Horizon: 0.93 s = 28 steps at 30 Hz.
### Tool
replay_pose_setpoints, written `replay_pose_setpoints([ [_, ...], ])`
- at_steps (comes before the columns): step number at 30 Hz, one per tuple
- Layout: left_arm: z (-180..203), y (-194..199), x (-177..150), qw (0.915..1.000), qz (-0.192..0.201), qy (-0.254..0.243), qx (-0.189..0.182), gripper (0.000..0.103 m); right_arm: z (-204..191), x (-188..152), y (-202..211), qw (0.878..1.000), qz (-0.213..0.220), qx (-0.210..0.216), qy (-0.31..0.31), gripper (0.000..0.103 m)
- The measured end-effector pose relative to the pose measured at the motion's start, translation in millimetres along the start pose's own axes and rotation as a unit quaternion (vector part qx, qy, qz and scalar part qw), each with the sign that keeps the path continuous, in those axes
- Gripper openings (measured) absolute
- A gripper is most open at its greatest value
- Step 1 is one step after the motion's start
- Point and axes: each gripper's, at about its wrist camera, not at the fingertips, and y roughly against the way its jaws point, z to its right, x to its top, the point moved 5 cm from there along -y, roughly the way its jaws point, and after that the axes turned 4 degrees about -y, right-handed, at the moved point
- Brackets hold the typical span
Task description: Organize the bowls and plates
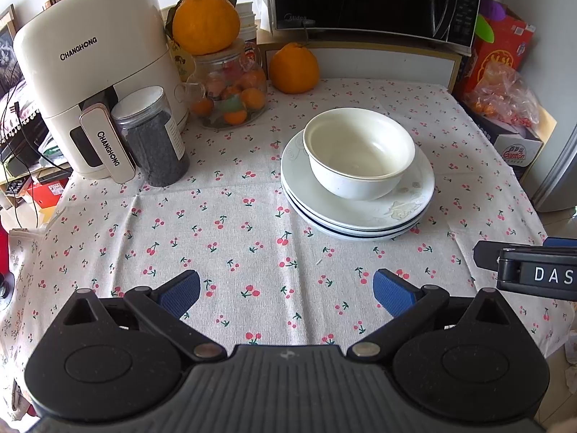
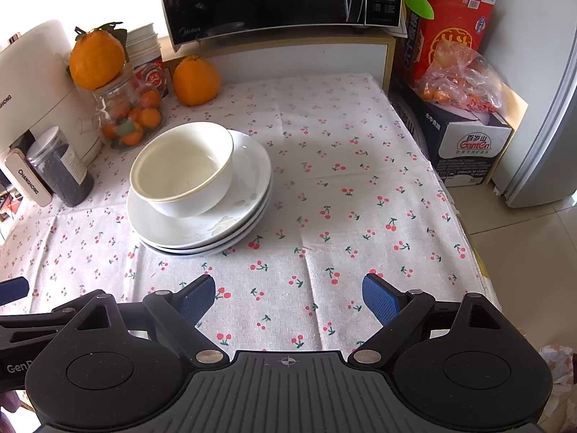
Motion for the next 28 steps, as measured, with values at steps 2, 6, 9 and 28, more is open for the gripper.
replay_pose_setpoints([
  [2, -0.3, -0.3, -0.2, 1.0, -0.001, 0.0, 0.0, 0.103, -0.1, 0.0, 0.0, 1.0, 0.0, 0.0, 0.0, 0.091],
  [6, -0.9, -1.1, -0.7, 1.0, -0.004, 0.001, 0.001, 0.103, -0.2, 0.0, -0.2, 1.0, 0.0, 0.0, 0.0, 0.091],
  [9, -1.1, -1.4, -0.8, 1.0, -0.005, 0.002, 0.002, 0.103, -0.5, 0.2, -0.2, 1.0, 0.0, 0.0, 0.0, 0.091],
  [28, -1.9, -7.7, -1.2, 0.9999, -0.014, 0.0, 0.003, 0.102, -3.3, -2.4, -10.2, 1.0, -0.003, -0.001, 0.004, 0.091],
])
